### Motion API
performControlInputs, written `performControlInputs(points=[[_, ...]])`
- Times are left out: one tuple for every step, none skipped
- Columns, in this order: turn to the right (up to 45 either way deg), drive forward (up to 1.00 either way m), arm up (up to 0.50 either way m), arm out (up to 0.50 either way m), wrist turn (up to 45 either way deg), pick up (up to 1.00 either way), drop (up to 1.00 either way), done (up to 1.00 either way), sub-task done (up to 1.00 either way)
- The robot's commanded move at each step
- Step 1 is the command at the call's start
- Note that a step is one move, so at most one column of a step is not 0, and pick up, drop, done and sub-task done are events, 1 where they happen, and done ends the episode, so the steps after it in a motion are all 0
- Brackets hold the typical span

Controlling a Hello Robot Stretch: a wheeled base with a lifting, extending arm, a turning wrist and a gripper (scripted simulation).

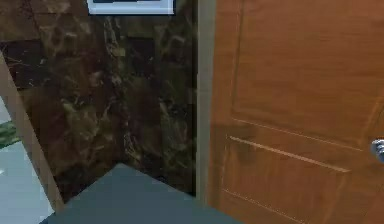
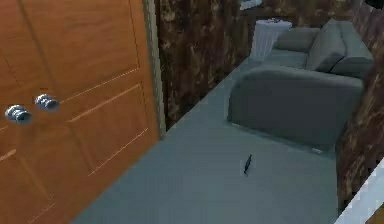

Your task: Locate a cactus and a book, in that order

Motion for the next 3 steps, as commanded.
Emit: performControlInputs(points=[[-45.0, 0.00, 0.00, 0.00, 0.0, 0.00, 0.00, 0.00, 0.00], [-6.0, 0.00, 0.00, 0.00, 0.0, 0.00, 0.00, 0.00, 0.00], [0.0, 1.00, 0.00, 0.00, 0.0, 0.00, 0.00, 0.00, 0.00]])
